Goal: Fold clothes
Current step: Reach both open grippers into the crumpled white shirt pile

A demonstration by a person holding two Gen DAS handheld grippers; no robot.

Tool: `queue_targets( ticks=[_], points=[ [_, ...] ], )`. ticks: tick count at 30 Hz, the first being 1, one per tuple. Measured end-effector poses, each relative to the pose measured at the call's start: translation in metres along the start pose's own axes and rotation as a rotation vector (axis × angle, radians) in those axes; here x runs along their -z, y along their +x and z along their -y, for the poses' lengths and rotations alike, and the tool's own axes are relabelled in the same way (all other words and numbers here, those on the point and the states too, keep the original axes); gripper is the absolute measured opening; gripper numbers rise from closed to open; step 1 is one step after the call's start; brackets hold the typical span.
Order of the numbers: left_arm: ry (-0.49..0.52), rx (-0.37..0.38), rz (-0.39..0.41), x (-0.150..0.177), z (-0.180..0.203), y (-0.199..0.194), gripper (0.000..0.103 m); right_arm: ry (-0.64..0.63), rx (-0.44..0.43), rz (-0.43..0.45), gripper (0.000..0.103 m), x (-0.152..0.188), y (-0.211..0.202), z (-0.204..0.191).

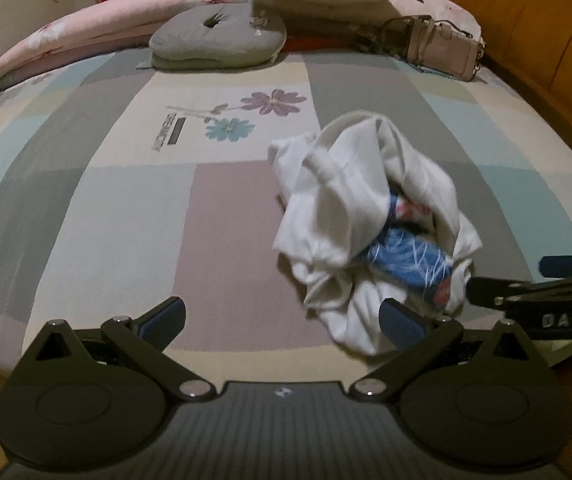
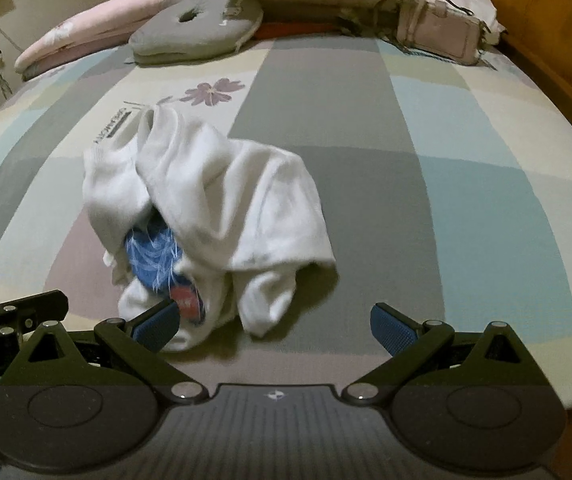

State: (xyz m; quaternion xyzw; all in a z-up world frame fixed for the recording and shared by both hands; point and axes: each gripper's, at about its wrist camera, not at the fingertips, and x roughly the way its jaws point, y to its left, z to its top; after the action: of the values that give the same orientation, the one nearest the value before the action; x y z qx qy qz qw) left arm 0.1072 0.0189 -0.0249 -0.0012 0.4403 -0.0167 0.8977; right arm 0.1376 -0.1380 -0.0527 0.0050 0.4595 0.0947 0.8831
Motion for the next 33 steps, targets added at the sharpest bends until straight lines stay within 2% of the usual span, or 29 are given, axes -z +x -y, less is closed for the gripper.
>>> queue_targets(
  ticks=[9,16,24,30,33],
  points=[
    [0.016,-0.004,0.004,-0.026,0.002,0.012,0.102,-0.06,-0.06,0.042,0.103,-0.023,0.024,-0.006],
    [0.02,0.023,-0.038,-0.033,0.009,0.033,0.102,-0.085,-0.002,0.071,0.103,-0.027,0.04,0.002],
    [0.121,0.03,-0.045,-0.04,0.032,0.073,0.102,-0.139,0.053,0.092,0.103,-0.019,0.066,0.014],
    [0.136,0.073,0.008,-0.034,0.026,0.086,0.103,-0.149,-0.017,0.101,0.103,-0.012,0.081,0.024],
    [0.177,0.12,0.054,-0.026,0.021,0.089,0.103,-0.166,-0.046,0.125,0.103,-0.007,0.085,0.027]
  ],
)
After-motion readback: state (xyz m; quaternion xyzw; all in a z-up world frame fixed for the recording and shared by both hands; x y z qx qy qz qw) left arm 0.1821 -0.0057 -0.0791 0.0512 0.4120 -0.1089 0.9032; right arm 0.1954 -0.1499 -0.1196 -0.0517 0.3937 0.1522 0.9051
